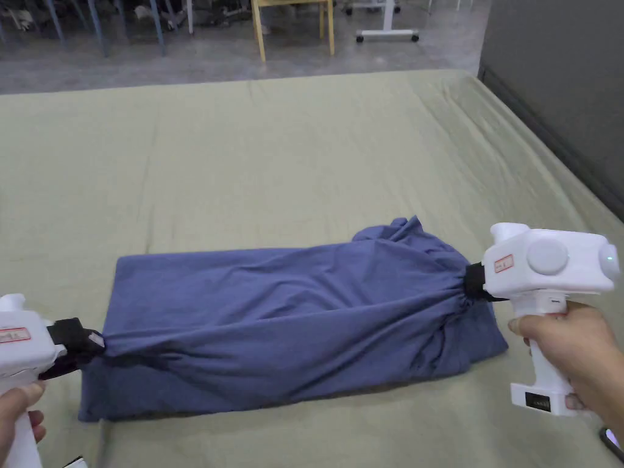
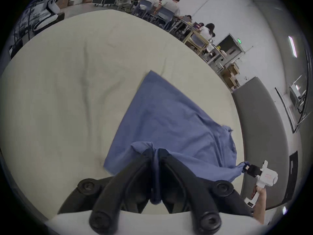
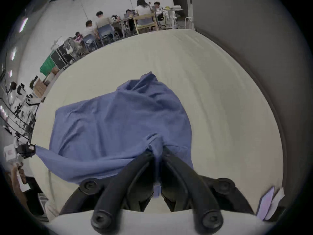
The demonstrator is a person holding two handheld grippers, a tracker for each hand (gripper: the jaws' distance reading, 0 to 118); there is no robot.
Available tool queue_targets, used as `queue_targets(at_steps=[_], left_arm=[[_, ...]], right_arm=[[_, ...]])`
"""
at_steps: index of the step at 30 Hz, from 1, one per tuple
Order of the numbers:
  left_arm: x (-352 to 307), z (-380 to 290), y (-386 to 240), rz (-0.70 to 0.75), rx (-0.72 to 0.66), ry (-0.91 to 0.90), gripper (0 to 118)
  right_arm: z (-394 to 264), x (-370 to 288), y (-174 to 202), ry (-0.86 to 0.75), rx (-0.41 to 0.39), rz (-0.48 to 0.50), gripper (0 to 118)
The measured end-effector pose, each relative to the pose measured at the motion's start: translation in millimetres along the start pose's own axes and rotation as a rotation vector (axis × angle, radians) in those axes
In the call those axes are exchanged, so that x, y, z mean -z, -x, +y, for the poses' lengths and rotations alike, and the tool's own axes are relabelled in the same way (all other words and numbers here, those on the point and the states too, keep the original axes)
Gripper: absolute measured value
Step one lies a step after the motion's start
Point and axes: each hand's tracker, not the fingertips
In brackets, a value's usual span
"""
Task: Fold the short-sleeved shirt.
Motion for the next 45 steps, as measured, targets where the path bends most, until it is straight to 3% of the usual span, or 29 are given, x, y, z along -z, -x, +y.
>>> queue_targets(at_steps=[3, 4, 5, 6, 7, 9, 11, 14, 16, 17, 18, 19, 20, 22, 25, 26, 27, 28, 29, 30, 31, 33, 34, 35, 37, 38, 41, 45], left_arm=[[44, 21, -5, 0.098, 0.014, 0.015, 4], [62, 20, -10, 0.131, 0.038, 0.022, 10], [77, 17, -11, 0.178, 0.066, 0.027, 22], [89, 13, -12, 0.256, 0.098, 0.032, 47], [104, 8, -13, 0.367, 0.181, 0.047, 53], [126, -11, -10, 0.433, 0.313, 0.104, 53], [118, -18, -7, 0.365, 0.329, -0.006, 53], [122, -8, 12, 0.317, 0.22, 0.003, 55], [119, 3, 19, 0.284, 0.169, 0.02, 63], [112, 7, 21, 0.256, 0.13, 0.009, 67], [104, 9, 22, 0.229, 0.098, 0.004, 81], [88, 10, 23, 0.198, 0.048, -0.033, 97], [63, 2, 14, 0.142, 0.023, -0.146, 107], [18, -15, 7, 0.047, 0.067, -0.301, 114], [-34, -58, -9, 0.037, 0.242, -0.243, 113], [-44, -76, -9, 0.061, 0.289, -0.206, 113], [-50, -92, -8, 0.088, 0.317, -0.189, 109], [-53, -111, -7, 0.111, 0.331, -0.144, 91], [-54, -128, -3, 0.102, 0.333, -0.111, 49], [-54, -142, 0, 0.087, 0.322, -0.078, 0], [-49, -156, 3, 0.117, 0.304, -0.035, 0], [-38, -169, 19, 0.131, 0.275, 0.011, 0], [-35, -172, 26, 0.094, 0.238, 0.023, 0], [-32, -171, 31, 0.098, 0.185, 0.021, 5], [-33, -161, 38, 0.112, 0.169, -0.019, 99], [-30, -149, 38, 0.139, 0.182, -0.051, 118], [-12, -106, 34, 0.184, 0.24, -0.138, 118], [38, -56, 23, 0.283, 0.388, -0.12, 118]], right_arm=[[16, 41, 7, 0.037, 0.002, -0.068, 7], [17, 53, 11, 0.048, 0.001, -0.084, 10], [15, 63, 15, 0.062, -0.014, -0.106, 13], [16, 82, 9, 0.074, -0.02, -0.135, 20], [11, 94, 10, 0.091, -0.028, -0.172, 22], [-1, 111, 6, 0.165, -0.003, -0.198, 22], [-6, 107, 5, 0.055, 0.015, -0.177, 22], [-7, 105, -2, 0.069, 0.034, -0.143, 23], [1, 102, -9, 0.082, 0.043, -0.122, 28], [8, 97, -11, 0.106, 0.047, -0.112, 34], [10, 87, -10, 0.089, 0.047, -0.116, 58], [10, 69, -9, 0.029, 0.071, -0.103, 93], [8, 48, -9, -0.07, 0.06, -0.099, 118], [-14, -12, 6, -0.283, -0.008, -0.061, 116], [-58, -67, 19, -0.287, -0.046, 0.052, 118], [-67, -70, 14, -0.266, -0.055, 0.075, 117], [-84, -76, 17, -0.247, -0.065, 0.084, 105], [-106, -83, 22, -0.239, -0.071, 0.076, 77], [-126, -86, 29, -0.228, -0.092, 0.066, 25], [-142, -85, 37, -0.216, -0.137, 0.05, 3], [-161, -85, 44, -0.207, -0.181, -0.008, 3], [-184, -80, 53, -0.158, -0.231, 0.083, 3], [-186, -72, 50, -0.103, -0.215, 0.166, 3], [-189, -70, 50, -0.078, -0.206, 0.186, 3], [-189, -73, 47, -0.101, -0.204, 0.187, 3], [-190, -85, 52, -0.132, -0.217, 0.18, 3], [-185, -93, 48, -0.135, -0.183, 0.192, 3], [-179, -96, 38, -0.115, -0.152, 0.168, 3]])
